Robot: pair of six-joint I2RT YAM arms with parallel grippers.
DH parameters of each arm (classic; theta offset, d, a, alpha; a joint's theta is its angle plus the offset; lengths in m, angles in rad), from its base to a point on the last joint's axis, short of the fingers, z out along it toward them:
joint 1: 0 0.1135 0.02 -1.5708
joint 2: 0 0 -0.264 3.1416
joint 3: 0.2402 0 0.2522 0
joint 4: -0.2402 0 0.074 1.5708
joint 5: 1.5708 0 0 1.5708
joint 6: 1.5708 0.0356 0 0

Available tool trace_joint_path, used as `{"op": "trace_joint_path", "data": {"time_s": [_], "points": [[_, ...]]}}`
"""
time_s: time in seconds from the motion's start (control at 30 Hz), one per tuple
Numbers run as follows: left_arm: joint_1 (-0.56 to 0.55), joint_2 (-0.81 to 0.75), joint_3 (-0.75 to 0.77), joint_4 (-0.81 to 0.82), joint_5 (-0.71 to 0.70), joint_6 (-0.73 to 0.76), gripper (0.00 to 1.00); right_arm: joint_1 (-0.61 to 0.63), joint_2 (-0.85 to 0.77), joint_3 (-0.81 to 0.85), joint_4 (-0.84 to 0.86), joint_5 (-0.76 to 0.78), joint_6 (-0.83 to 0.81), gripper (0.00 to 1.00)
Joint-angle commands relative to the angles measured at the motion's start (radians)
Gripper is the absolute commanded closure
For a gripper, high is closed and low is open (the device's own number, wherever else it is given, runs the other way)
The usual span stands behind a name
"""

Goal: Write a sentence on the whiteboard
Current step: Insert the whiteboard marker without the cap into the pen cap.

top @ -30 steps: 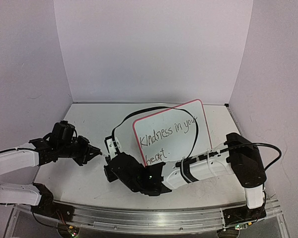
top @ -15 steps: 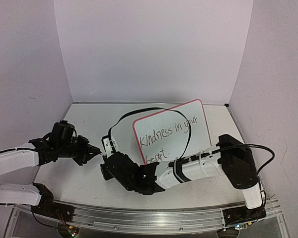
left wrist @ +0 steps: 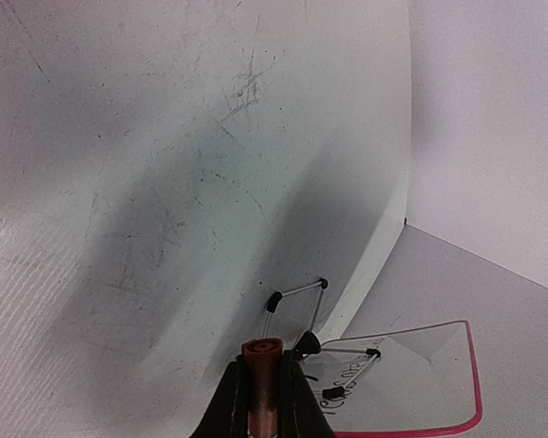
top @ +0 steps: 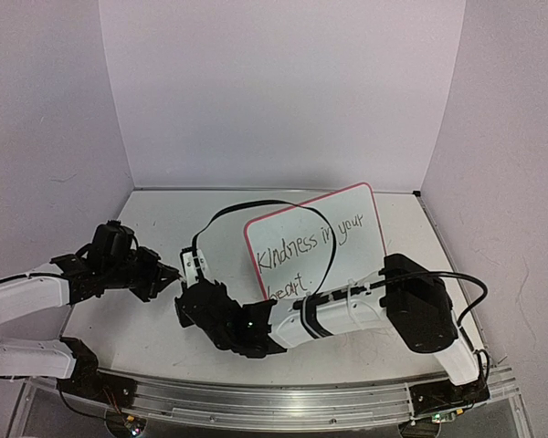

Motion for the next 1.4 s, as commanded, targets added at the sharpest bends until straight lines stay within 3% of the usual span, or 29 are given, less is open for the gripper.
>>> {"op": "trace_joint_path", "data": {"time_s": [0.0,0.5,0.67,0.97,1.37], "points": [[-0.017,-0.040,0.003,0.036,0.081,0.005,1.00,-0.041,0.039,0.055,0.006,-0.039,0.048,1.00],[-0.019,-0.048,-0.057,0.076,0.137,0.037,1.00,-0.102,0.048,0.099,0.010,-0.285,0.165,1.00],[-0.018,-0.043,-0.068,0.084,0.144,0.034,1.00,-0.099,0.060,0.100,0.009,-0.260,0.105,1.00],[-0.020,-0.019,-0.053,0.091,0.147,0.039,1.00,-0.057,0.097,0.102,-0.002,0.006,-0.224,1.00],[-0.030,-0.018,-0.060,0.096,0.127,0.033,1.00,-0.064,0.033,0.100,0.021,-0.156,-0.096,1.00]]}}
